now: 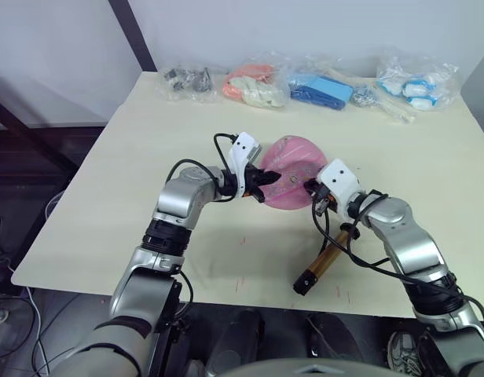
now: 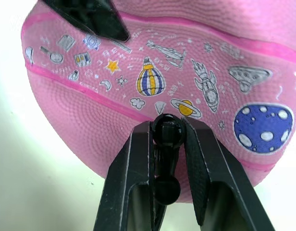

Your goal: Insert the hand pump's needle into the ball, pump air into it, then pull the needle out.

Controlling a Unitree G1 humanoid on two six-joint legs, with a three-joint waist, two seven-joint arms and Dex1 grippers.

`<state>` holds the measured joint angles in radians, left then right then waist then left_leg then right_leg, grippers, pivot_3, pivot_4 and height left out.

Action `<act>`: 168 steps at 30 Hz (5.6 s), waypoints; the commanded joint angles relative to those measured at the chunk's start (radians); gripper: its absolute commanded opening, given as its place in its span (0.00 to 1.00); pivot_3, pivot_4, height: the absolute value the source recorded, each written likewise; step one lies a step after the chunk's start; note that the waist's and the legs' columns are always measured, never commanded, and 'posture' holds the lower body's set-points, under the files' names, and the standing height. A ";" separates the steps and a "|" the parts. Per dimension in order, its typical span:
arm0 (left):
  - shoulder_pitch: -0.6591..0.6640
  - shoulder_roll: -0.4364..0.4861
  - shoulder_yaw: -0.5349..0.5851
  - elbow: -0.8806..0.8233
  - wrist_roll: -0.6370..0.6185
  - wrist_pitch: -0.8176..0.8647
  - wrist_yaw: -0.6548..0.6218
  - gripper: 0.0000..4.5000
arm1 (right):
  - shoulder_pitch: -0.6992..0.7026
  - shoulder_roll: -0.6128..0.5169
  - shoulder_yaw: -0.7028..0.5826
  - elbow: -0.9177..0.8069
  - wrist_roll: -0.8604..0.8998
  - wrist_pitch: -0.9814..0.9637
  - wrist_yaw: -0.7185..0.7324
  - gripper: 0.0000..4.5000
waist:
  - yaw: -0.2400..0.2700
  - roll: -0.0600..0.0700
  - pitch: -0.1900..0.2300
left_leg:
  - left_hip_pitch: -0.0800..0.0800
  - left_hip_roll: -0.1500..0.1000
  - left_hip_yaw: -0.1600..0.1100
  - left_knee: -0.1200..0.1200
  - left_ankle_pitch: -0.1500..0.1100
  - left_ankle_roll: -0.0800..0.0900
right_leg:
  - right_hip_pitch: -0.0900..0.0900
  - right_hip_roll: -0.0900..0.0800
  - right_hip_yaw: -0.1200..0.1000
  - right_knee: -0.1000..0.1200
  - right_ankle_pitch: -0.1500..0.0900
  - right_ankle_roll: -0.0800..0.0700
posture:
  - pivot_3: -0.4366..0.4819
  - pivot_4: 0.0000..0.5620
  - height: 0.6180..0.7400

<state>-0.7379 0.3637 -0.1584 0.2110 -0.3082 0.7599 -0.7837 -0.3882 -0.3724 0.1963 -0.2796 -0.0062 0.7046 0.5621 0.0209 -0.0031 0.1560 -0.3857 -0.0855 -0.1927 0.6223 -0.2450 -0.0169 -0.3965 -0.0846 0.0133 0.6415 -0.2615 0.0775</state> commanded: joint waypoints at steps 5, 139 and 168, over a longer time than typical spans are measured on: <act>0.019 0.021 0.028 0.017 0.025 0.023 0.050 0.00 | 0.023 -0.018 -0.071 -0.011 0.039 0.052 -0.037 0.08 | -0.001 0.000 0.000 | 0.000 0.000 0.000 0.000 0.000 0.001 | 0.000 0.000 0.000 0.000 0.000 0.000 | 0.48 0.27 0.97; 0.250 0.002 -0.347 -0.725 -0.142 0.458 0.315 0.99 | 0.949 -0.289 -0.817 -0.123 0.761 -0.654 0.767 1.00 | -0.006 -0.006 0.006 | 0.004 0.001 0.024 0.022 -0.007 0.017 | 0.000 0.000 0.021 0.019 0.000 0.000 | 0.48 0.27 0.97; 0.236 -0.172 -0.500 -0.500 0.017 0.424 0.402 0.36 | 0.982 -0.276 -0.813 -0.174 0.769 -0.651 0.718 1.00 | -0.006 -0.006 0.006 | 0.004 0.001 0.035 0.027 -0.011 0.024 | 0.000 -0.001 0.029 0.019 0.000 0.001 | 0.48 0.27 0.97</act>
<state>-0.5023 0.1996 -0.6588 -0.2787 -0.2968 1.2023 -0.3755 0.5922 -0.6538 -0.6011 -0.4299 0.7467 0.0634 1.2801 0.0150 -0.0096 0.1622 -0.3813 -0.0845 -0.1572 0.6493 -0.2565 0.0067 -0.3962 -0.0857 0.0424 0.6601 -0.2613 0.0784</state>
